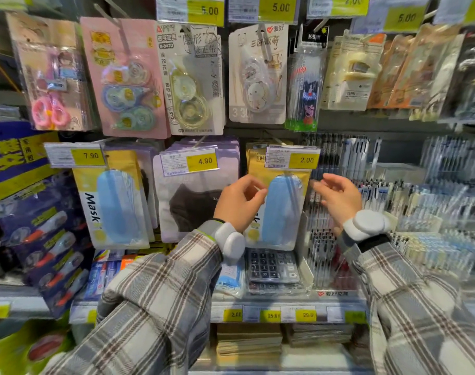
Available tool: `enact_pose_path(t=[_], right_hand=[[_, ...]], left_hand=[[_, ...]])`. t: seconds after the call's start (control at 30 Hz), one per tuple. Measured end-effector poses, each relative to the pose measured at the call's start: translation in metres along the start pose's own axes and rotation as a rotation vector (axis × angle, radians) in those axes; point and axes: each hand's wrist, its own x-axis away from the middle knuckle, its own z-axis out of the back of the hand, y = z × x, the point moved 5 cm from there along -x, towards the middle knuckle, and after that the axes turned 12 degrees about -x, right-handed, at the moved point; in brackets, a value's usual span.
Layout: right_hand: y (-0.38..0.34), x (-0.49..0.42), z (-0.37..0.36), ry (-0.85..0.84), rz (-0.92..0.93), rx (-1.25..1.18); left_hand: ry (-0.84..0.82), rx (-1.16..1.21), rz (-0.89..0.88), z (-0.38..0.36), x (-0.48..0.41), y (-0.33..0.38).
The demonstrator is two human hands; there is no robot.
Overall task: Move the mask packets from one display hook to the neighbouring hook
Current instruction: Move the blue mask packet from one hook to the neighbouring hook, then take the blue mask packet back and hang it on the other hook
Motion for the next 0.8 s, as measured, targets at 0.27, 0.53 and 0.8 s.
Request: enact_pose_path(t=[0.27, 0.53, 0.8], right_hand=[[-0.011, 0.052, -0.029, -0.283, -0.242, -0.050], [0.000, 0.103, -0.097, -0.512, -0.371, 0.059], [0.010, 0.127, -0.171, -0.603, -0.380, 0.058]], left_hand=[[-0.185, -0.059, 0.013, 0.019, 0.018, 0.003], [-0.209, -0.072, 0.099, 0.059, 0.038, -0.025], [-0.173, -0.183, 0.194, 0.124, 0.049, -0.067]])
